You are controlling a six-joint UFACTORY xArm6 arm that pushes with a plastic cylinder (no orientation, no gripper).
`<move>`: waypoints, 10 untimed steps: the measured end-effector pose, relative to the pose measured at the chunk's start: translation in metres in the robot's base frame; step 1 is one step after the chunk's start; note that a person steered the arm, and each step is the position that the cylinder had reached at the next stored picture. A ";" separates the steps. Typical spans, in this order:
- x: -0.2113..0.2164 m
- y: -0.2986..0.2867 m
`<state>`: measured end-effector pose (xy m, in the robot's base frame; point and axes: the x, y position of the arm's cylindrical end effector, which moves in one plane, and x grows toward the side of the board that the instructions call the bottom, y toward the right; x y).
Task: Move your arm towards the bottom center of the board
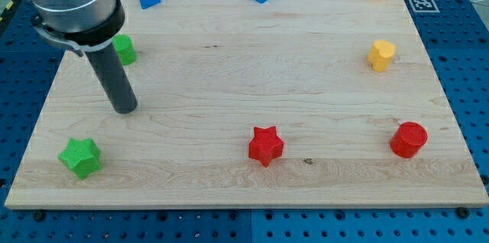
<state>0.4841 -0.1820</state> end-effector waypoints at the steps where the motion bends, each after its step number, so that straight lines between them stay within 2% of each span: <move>1: 0.000 -0.004; 5: 0.023 -0.026; 10: 0.032 -0.007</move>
<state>0.5166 -0.1890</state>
